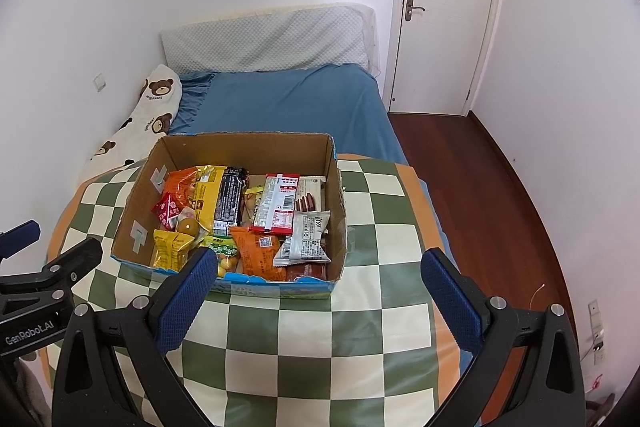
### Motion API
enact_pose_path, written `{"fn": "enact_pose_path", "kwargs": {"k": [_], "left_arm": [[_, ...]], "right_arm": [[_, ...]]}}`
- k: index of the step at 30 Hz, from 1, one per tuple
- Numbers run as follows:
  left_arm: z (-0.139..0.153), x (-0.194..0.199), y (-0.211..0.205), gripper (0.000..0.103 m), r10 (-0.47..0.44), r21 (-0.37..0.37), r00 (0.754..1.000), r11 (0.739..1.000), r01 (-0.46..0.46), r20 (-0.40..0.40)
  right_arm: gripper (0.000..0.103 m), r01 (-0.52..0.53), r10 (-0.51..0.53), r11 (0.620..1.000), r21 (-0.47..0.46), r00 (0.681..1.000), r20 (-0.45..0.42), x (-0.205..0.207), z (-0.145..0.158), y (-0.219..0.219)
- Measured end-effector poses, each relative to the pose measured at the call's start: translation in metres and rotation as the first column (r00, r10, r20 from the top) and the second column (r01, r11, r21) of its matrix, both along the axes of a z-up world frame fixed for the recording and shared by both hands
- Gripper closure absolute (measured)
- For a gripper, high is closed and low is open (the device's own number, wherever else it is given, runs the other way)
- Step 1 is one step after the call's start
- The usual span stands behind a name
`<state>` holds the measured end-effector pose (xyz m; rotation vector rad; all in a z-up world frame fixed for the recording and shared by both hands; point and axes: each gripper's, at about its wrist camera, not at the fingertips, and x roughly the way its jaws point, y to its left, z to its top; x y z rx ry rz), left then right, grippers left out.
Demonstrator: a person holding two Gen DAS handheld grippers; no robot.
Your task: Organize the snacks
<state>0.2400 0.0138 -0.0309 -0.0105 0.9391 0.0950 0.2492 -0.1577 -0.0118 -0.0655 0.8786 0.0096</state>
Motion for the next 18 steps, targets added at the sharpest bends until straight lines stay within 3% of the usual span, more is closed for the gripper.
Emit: {"fn": "enact_pose_path", "kwargs": {"k": [18], "left_arm": [[-0.0045, -0.0005, 0.0046, 0.0, 0.013, 0.003, 1.0, 1.0, -0.013, 0.006]], "right_arm": [[0.0, 0.0, 0.0, 1.0, 0.004, 1.0, 0.002, -0.0017, 0.0029, 0.0017]]}}
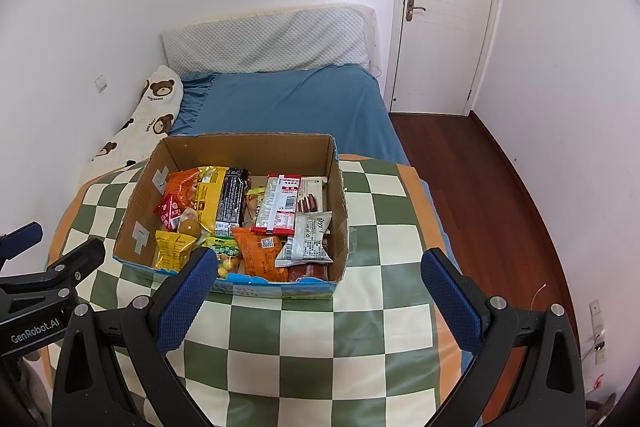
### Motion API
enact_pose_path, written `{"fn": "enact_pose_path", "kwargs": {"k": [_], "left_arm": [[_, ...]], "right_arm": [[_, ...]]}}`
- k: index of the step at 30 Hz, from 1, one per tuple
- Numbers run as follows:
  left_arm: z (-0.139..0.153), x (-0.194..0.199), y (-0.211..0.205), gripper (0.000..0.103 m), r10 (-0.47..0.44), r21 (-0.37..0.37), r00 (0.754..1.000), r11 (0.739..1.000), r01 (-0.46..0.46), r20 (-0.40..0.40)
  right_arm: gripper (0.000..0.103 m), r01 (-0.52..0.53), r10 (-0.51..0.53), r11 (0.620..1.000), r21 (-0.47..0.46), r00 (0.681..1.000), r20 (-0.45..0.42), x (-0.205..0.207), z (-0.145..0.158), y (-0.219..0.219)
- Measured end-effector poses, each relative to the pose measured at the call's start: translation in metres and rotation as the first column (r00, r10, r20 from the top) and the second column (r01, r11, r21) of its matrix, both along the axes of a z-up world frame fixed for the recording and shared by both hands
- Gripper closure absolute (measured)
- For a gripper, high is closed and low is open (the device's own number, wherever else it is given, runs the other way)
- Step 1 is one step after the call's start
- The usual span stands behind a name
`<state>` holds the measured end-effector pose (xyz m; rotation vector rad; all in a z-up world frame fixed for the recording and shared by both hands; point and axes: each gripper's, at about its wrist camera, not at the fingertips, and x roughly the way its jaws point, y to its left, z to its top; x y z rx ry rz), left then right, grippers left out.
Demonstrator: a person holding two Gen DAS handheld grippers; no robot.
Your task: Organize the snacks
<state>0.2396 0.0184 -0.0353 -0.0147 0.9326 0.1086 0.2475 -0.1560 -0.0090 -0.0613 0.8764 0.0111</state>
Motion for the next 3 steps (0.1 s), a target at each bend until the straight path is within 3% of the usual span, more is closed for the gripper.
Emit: {"fn": "enact_pose_path", "kwargs": {"k": [3], "left_arm": [[0.0, 0.0004, 0.0003, 0.0, 0.002, -0.003, 1.0, 1.0, -0.002, -0.001]], "right_arm": [[0.0, 0.0, 0.0, 1.0, 0.003, 1.0, 0.0, -0.0001, 0.0003, 0.0]]}}
